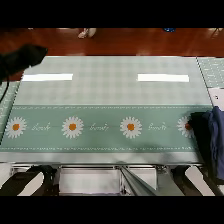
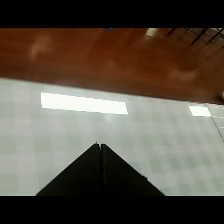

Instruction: Fold the shirts.

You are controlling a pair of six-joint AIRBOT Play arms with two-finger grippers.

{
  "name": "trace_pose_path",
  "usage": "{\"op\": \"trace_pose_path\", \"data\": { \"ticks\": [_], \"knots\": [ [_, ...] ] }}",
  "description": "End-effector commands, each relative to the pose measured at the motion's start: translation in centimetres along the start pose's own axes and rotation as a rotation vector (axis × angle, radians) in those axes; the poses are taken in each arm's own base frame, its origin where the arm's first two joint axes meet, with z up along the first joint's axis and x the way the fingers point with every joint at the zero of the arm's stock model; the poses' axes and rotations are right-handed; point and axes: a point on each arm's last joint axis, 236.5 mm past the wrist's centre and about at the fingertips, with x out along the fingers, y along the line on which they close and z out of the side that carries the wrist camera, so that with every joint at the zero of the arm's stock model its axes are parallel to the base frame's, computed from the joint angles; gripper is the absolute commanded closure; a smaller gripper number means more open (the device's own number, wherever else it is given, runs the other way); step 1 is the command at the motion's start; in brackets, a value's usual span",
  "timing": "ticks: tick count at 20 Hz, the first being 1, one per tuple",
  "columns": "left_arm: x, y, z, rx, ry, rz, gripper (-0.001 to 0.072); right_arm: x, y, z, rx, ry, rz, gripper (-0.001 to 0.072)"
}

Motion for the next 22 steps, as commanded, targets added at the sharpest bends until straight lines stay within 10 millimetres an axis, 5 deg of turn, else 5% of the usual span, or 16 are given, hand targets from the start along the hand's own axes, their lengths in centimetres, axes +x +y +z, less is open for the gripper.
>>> {"op": "trace_pose_path", "data": {
  "ticks": [1,3,4,6,10,13,22],
  "knots": [
    [3.6,-5.4,1.6,0.095,0.116,-0.152,0.069,7.9,17.4,-3.3,-0.411,0.012,0.26,0.0685],
    [6.4,-3.1,-4.1,0.128,0.408,-0.028,0.0691,13.9,18.4,-11.9,-0.719,0.232,0.104,0.0685],
    [6.4,0.3,-7.8,0.134,0.563,0.127,0.0691,16.0,17.0,-15.0,-0.832,0.317,-0.005,0.0685],
    [5.0,4.5,-13.2,0.141,0.728,0.302,0.0689,18.4,11.7,-17.7,-0.947,0.441,-0.283,0.0687],
    [3.3,7.3,-17.8,0.106,0.704,0.34,0.0689,20.0,6.8,-18.1,-0.897,0.496,-0.361,0.0687],
    [2.9,8.8,-21.0,0.08,0.763,0.362,0.0689,20.4,6.0,-17.5,-0.799,0.495,-0.349,0.0686],
    [3.0,9.0,-21.4,0.079,0.773,0.364,0.0689,20.5,6.0,-17.1,-0.804,0.481,-0.35,0.0685]
  ]
}}
